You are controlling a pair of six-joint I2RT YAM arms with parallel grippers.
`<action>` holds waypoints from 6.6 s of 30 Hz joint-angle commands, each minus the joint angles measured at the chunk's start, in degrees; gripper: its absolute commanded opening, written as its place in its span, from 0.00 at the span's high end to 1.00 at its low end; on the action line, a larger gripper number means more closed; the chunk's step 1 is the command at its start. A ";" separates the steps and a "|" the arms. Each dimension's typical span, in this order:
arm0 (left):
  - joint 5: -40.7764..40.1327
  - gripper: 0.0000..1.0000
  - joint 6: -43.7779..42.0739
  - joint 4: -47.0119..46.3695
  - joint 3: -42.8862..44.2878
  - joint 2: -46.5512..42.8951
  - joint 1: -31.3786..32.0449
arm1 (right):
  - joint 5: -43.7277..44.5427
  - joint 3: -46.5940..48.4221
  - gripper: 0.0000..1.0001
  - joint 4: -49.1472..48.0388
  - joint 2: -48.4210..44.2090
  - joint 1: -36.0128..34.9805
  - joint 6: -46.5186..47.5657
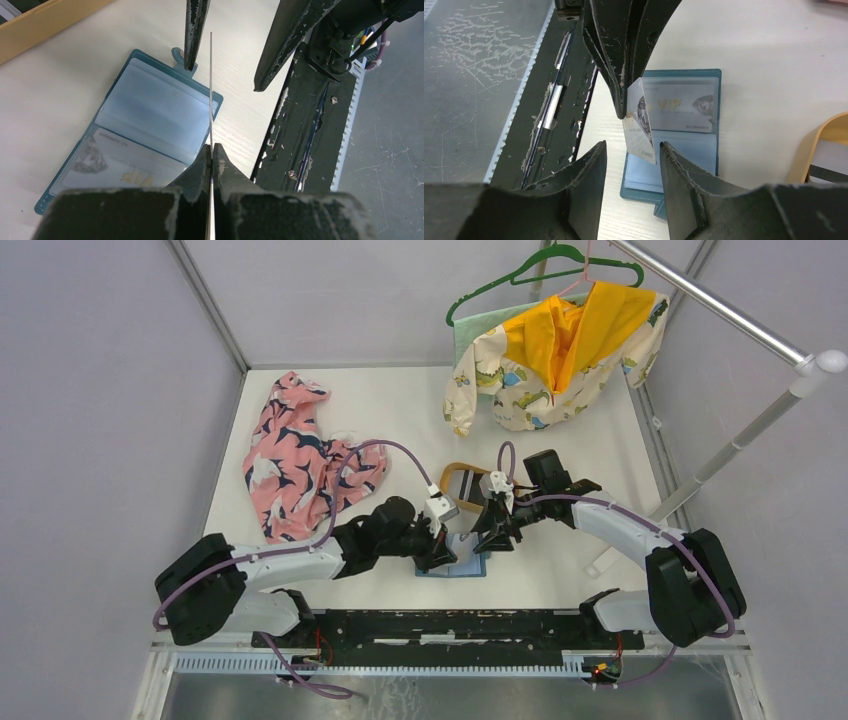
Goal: Put the credit cards into the card holder
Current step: Insert the credit card into the card holder.
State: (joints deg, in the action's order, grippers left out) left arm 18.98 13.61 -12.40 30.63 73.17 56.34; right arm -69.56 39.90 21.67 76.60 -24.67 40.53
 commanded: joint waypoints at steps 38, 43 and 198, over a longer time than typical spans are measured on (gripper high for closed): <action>-14.92 0.64 18.09 -5.95 -10.94 -15.43 -0.14 | 8.78 2.55 1.00 -10.72 7.30 -0.29 -26.66; -15.11 0.75 18.70 -7.70 -9.80 -9.82 -0.12 | 11.49 1.11 1.00 -14.00 7.64 0.37 -31.48; -36.74 0.94 14.20 -3.42 -9.21 0.05 6.46 | 27.08 -4.80 1.00 -22.65 15.24 -5.59 -66.44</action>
State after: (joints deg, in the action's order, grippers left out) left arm -16.27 30.94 -13.34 19.35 72.07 62.50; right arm -43.94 32.58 -1.76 90.65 -29.87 -27.57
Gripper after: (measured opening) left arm 0.055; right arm 0.009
